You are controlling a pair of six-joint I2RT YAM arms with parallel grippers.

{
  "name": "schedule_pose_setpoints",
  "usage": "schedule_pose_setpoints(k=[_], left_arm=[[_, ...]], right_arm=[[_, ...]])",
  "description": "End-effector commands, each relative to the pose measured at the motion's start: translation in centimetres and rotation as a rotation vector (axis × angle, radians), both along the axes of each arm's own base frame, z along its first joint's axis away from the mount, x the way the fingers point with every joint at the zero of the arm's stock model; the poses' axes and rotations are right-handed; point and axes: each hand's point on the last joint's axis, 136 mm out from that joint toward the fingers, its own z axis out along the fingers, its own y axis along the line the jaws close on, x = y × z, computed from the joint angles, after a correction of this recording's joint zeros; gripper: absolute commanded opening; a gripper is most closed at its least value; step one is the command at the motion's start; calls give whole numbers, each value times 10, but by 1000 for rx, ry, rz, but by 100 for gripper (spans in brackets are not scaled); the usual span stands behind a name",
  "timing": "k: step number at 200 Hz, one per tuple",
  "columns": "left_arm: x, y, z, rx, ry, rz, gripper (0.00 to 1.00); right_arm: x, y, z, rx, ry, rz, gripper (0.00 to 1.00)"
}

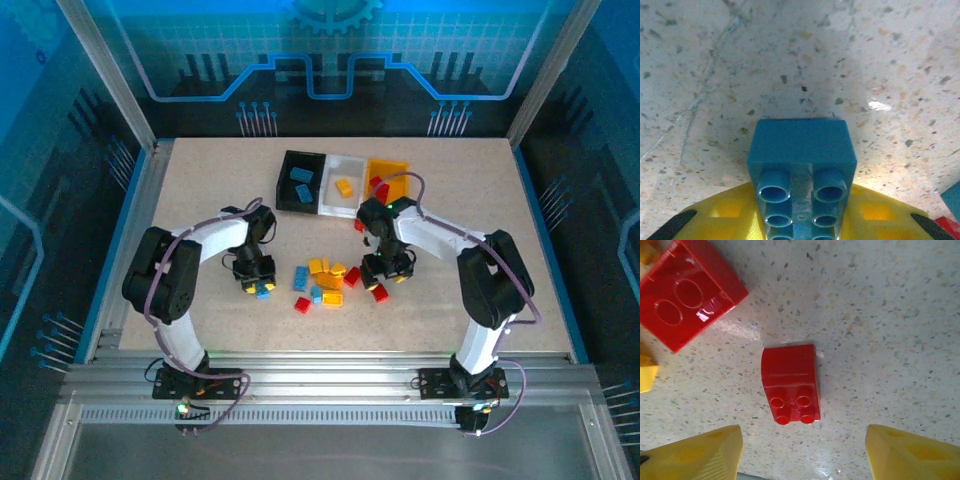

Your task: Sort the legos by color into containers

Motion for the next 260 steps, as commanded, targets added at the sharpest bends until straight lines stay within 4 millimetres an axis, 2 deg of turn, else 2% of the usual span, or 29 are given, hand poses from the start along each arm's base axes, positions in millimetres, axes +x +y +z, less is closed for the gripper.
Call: schedule_pose_setpoints(k=[1,57,90,132,168,227,260], left_arm=[[25,-13,28,-81,-109,-23,29],[59,-10,91,-133,-230,-15,28],[85,-13,126,-165,-315,-5,28],[129,-19,152,-204,-391,33,29],[176,-36,155,-266,-461,90,29],[257,-59,127,-355,-545,210,29],[290,-66,119,-365,-578,218,32]], right_arm=[[-6,3,-15,-27,22,53,67],[-5,8,-42,-33,56,47,63],[-6,7,-53,-40,68,38,60],[-7,5,-60,-51,76,28,51],[-8,2,-55,-62,64,18,38],[-16,13,-28,-36,53,-6,36],[-20,19,-14,-20,47,-13,36]])
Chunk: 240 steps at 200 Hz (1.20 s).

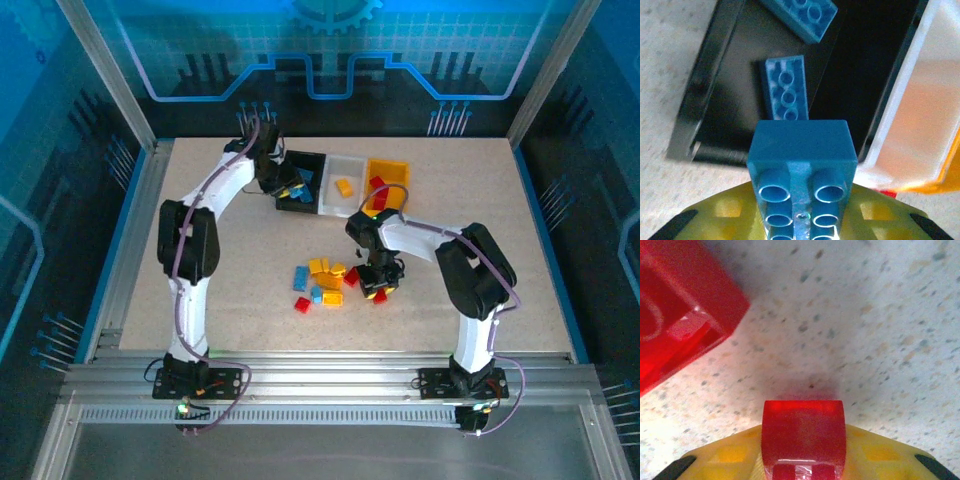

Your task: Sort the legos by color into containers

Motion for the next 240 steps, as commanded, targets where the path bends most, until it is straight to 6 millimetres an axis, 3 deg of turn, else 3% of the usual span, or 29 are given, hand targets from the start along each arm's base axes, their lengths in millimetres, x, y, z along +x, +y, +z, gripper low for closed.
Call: schedule_pose_setpoints(k=[1,45,77,104,121,141,162,207,240], left_arm=[[31,-8,16,-59,-74,24,32],[43,-8,15,-71,-76,25,62],[37,-7,38,-76,-118,13,76],[16,-2,67,-58,-168,-24,87],[-7,6,82,-22,-191,-48,99],[-43,19,94,26,-198,-72,99],[-92,34,93,77,-164,-95,99],[-196,48,61,62,-45,-136,99],[-250,41,38,52,14,-183,99]], right_arm=[[-10,6,20,20,6,-20,36],[-1,12,38,45,-31,-39,35],[17,23,57,82,-69,-45,35],[48,31,84,145,-122,-71,35],[77,35,105,197,-172,-108,36],[114,37,124,264,-214,-164,36],[150,33,133,313,-237,-247,36],[218,3,127,356,-286,-439,37],[252,-23,112,352,-305,-546,37]])
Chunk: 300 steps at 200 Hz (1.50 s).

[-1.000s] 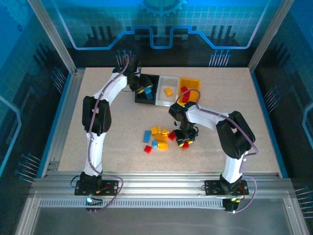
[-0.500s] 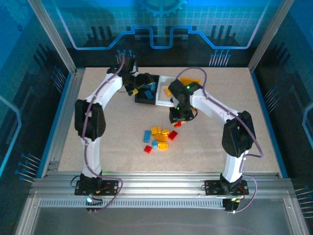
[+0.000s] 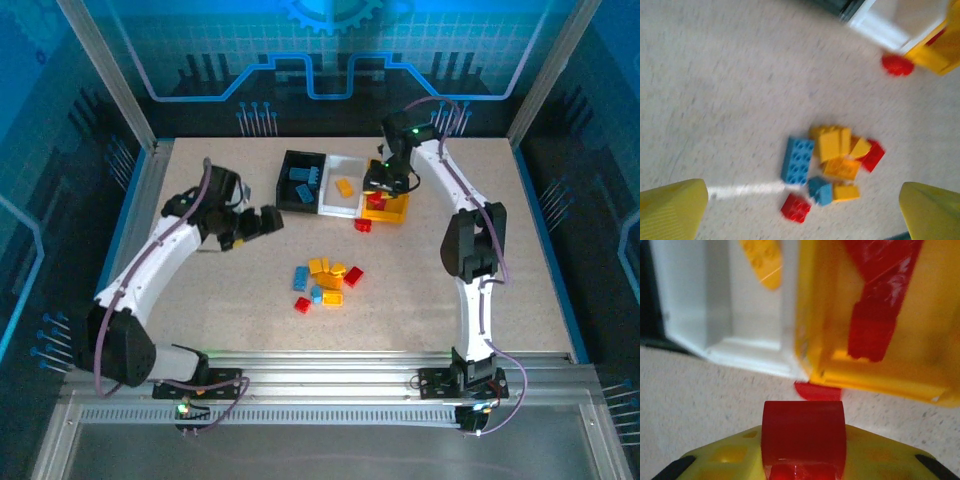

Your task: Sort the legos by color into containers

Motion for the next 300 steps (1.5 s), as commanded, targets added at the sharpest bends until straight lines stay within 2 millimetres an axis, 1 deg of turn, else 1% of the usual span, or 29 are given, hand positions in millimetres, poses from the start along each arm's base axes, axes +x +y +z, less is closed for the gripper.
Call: schedule_pose_setpoints(k=[1,21,26,27,29,39,57,74,95,107,120,126,128,131,139,148,150,163,175,191,192,208,229,252,268,279,300], left_arm=[[-41,-9,-15,-5,60,-69,99],[-59,-14,-33,30,107,-98,99],[-61,-15,-36,31,119,-99,99],[-62,-16,-37,32,121,-99,99],[-63,-16,-38,32,125,-99,99],[-64,-20,-42,30,138,-102,98],[-66,-27,-51,56,150,-138,93],[-68,-35,-64,97,181,-199,88],[-71,-46,-78,159,199,-303,86],[-73,-55,-83,178,197,-365,86],[-74,-66,-88,197,190,-428,86],[-74,-70,-91,206,188,-452,86],[-74,-72,-92,208,188,-460,85],[-74,-74,-93,211,187,-472,85],[-74,-79,-97,221,189,-498,84],[-74,-84,-102,235,191,-525,80],[-74,-84,-103,239,191,-531,79],[-75,-89,-111,261,199,-564,74],[-74,-94,-117,273,204,-588,72],[-74,-99,-125,284,211,-616,69],[-74,-100,-126,286,211,-618,69],[-72,-104,-133,298,219,-637,67],[-69,-106,-141,312,231,-647,65],[-69,-108,-149,322,246,-661,61],[-70,-109,-154,342,260,-674,58],[-71,-109,-158,358,265,-683,57],[-77,-106,-165,388,287,-695,55]], right_arm=[[19,-14,-7,31,20,-89,37],[33,-27,-19,21,26,-128,37],[36,-28,-16,24,18,-131,37],[36,-28,-21,21,29,-132,37],[37,-29,-26,18,39,-135,37],[41,-32,-31,14,42,-140,37],[46,-36,-38,7,45,-145,40],[47,-38,-43,8,56,-147,46],[46,-40,-37,-2,47,-137,55],[45,-39,-28,-2,21,-116,59],[40,-39,-16,-22,-4,-87,62],[36,-40,-17,-36,2,-79,62],[35,-39,-7,-35,-17,-74,62],[32,-40,-2,-38,-23,-72,62],[24,-39,5,-42,-30,-63,63],[14,-37,12,-43,-41,-53,63],[12,-38,11,-44,-36,-53,63],[-5,-34,21,-43,-58,-37,63],[-23,-32,21,-43,-51,-27,63],[-49,-30,16,-40,-21,-15,64],[-53,-30,13,-43,-11,-13,64],[-78,-30,4,-40,29,-12,64],[-104,-31,-3,-25,54,-20,64],[-123,-30,-10,-15,78,-22,64],[-131,-29,-15,-13,91,-21,64],[-135,-26,-18,-5,100,-18,64],[-143,-12,-32,0,155,-7,65]])
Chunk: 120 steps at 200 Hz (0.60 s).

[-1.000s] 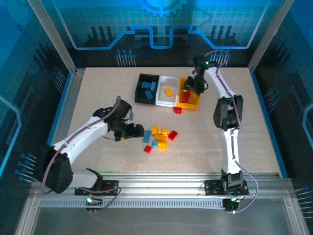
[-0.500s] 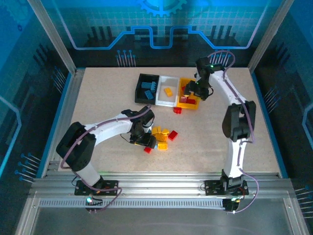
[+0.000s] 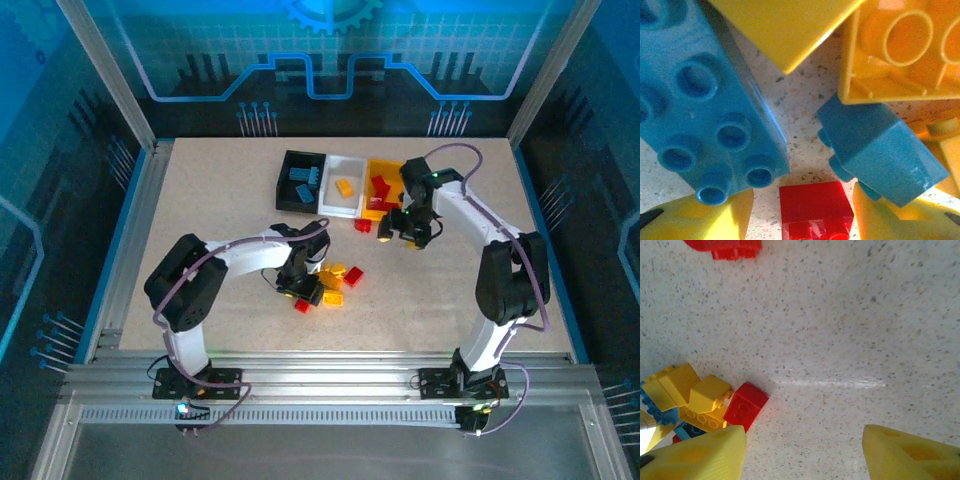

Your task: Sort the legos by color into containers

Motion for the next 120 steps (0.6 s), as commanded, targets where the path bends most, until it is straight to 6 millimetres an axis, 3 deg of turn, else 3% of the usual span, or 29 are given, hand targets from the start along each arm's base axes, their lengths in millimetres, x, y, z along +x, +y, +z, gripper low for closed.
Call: schedule_pose_setpoints(k=[1,33,67,120], left_arm=[[-5,-3,-11,32,8,-47,55],[-12,3,-11,54,1,-39,58],[-13,3,-14,50,3,-21,57],[-18,5,-24,51,23,-5,36]], right_arm=[[-6,20,-1,37,9,7,65],[-19,40,-21,-1,85,-2,74],[-30,57,-42,-18,182,-47,76],[-33,71,-54,-32,251,-108,77]])
